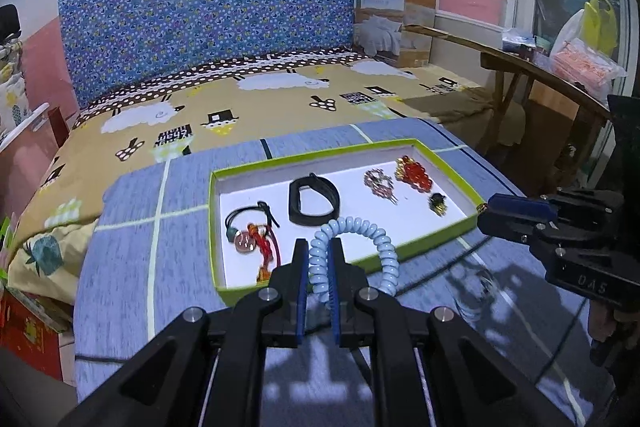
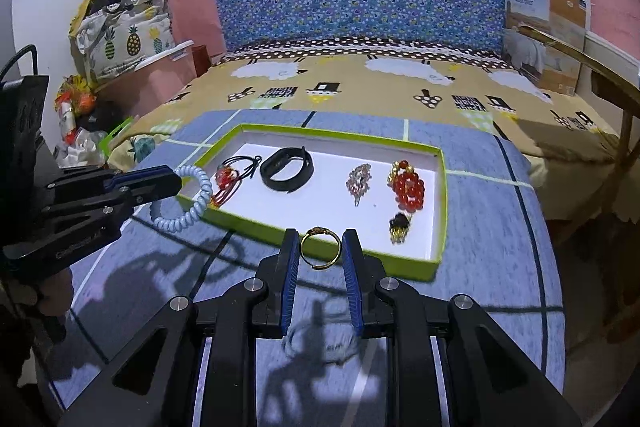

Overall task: Organize jewelry
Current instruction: 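Carry the gold ring with the right tool while the left tool carries the blue coil to the box, then open the right tool in the box while the left tool releases the blue coil bracelet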

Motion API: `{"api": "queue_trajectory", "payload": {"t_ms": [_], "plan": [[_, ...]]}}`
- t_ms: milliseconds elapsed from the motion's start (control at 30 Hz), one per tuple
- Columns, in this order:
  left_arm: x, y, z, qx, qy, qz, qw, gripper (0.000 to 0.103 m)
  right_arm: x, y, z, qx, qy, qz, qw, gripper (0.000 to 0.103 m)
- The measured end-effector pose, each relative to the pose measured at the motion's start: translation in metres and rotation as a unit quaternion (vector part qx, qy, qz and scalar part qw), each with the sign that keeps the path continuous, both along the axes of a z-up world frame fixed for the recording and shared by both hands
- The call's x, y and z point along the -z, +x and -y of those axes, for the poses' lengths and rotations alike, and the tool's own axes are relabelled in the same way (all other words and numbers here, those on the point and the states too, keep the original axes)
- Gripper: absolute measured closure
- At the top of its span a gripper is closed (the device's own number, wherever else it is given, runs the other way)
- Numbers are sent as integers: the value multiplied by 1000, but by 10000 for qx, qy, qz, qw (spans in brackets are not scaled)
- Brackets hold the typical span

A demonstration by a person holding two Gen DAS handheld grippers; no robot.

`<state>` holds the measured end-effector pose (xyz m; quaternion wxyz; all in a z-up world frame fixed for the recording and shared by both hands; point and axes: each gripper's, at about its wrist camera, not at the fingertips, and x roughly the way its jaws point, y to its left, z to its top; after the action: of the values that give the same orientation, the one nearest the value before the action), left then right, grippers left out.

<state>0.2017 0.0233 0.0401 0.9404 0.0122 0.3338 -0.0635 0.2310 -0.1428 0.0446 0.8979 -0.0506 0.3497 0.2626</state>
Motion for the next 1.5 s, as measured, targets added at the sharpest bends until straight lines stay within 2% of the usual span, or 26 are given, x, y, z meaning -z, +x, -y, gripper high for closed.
{"api": "queue_trajectory", "payload": {"t_ms": [333,667,1033,1500], "plan": [[16,47,-3,-26,143,-279,9995,93,18,49,-16,0,-231,-210,9995,81],[39,67,-4,2,169,-686,9975,93,42,78,-26,8,-372,-541,9978,81],[55,80,5,134,268,-1072,9938,93,58,96,-30,41,-623,-812,9947,81],[59,83,2,38,198,-1107,9936,90,58,99,-38,-29,-884,-761,9932,80]]}}
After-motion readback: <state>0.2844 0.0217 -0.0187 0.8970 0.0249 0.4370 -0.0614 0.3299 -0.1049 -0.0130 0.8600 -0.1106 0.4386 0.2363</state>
